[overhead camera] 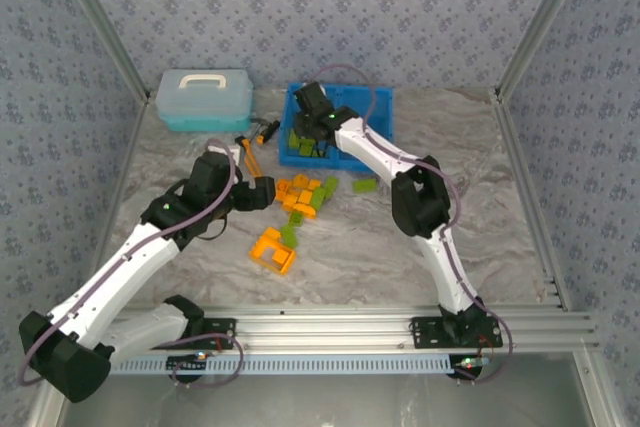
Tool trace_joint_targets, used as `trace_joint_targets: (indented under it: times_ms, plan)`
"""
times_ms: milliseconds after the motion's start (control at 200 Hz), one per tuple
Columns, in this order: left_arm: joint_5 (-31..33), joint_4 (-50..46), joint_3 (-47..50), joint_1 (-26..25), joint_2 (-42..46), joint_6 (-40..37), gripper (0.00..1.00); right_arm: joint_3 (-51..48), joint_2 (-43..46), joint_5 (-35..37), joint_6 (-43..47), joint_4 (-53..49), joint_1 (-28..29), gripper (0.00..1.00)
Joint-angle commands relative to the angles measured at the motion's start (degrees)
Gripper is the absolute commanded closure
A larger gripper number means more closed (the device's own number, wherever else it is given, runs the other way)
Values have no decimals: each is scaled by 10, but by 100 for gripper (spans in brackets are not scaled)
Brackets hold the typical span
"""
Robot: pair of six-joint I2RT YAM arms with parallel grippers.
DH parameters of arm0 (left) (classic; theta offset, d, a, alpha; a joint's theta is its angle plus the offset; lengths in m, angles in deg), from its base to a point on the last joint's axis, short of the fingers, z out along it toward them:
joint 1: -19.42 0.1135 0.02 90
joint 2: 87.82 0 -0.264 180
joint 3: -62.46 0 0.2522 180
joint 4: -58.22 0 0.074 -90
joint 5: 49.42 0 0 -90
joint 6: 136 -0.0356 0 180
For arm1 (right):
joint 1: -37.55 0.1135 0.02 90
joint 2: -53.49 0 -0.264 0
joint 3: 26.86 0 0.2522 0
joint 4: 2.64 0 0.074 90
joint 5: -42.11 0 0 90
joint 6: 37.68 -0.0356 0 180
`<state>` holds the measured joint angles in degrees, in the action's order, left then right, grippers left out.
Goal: Sort the legos into containers by color
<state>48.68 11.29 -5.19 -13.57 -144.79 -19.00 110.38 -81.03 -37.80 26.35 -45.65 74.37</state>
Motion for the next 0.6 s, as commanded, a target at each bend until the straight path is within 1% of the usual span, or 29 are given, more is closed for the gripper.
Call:
trace_joint_targets:
  times_ms: [0,130,180,230,285,310,440,480,530,595]
  plan:
    - [-8,-3,4,4,16,12,1,75,-36,7,16,-69,-1,70]
    - [-10,-1,7,4,14,13,1,111,-59,22,18,-75,-11,68]
    - [-11,1,10,4,14,13,1,124,-64,22,18,-74,-18,66]
    - [-15,4,14,4,12,13,1,151,-74,11,14,-87,-25,59]
    - [-22,7,19,4,8,13,1,173,-77,1,12,-101,-31,47]
    - [-26,9,21,3,6,13,1,180,-76,-2,13,-105,-30,44]
    - [-32,15,28,0,-24,19,1,200,-50,-26,35,-98,-25,38]
    - [-32,15,26,-5,-38,20,1,214,-41,-30,42,-104,-24,37]
    - [-27,15,20,-16,-63,20,1,230,-30,-31,49,-121,-23,37]
    - [-13,11,4,-43,-102,14,4,231,1,-38,50,-140,-25,37]
